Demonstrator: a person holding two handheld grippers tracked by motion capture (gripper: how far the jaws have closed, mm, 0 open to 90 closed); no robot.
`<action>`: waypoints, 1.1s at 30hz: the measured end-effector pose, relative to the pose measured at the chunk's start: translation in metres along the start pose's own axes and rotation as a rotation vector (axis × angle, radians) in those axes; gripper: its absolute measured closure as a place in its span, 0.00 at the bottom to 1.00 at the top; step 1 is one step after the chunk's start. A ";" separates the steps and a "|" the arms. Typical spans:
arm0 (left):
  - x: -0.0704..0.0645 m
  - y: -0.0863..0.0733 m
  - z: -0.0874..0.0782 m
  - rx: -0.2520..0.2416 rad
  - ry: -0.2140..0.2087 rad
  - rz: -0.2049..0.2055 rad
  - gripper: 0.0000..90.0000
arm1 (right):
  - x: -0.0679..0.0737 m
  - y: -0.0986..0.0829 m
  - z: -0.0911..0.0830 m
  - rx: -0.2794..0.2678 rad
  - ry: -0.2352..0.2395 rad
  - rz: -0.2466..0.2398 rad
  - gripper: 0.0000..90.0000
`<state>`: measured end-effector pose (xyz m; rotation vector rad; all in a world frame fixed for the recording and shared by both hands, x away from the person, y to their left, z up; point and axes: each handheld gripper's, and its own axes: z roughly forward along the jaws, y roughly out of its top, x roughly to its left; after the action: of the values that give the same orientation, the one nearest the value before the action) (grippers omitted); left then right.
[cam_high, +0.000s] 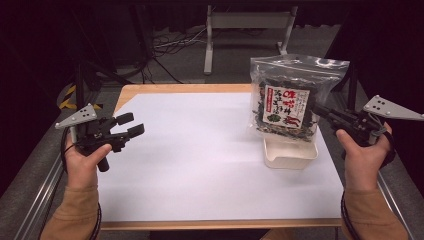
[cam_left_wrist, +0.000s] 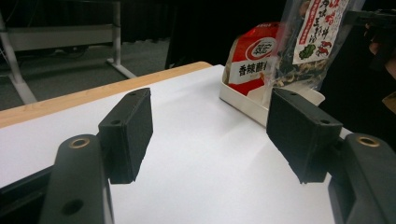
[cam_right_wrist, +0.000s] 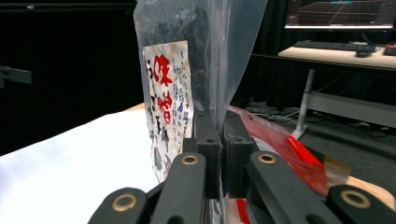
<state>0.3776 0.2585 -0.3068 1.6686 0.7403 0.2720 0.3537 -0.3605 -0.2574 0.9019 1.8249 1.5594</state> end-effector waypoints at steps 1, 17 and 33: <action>0.000 0.000 0.000 0.002 -0.002 -0.002 0.36 | -0.001 0.000 -0.001 -0.002 -0.007 0.000 0.96; -0.001 -0.001 0.004 0.016 -0.003 0.006 0.35 | -0.013 -0.020 -0.012 -0.025 -0.129 0.032 0.96; -0.001 -0.002 0.002 0.015 0.002 0.003 0.35 | -0.012 -0.039 -0.005 0.003 -0.195 0.058 0.96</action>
<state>0.3774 0.2560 -0.3087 1.6836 0.7431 0.2708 0.3516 -0.3765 -0.2954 1.0770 1.6771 1.4480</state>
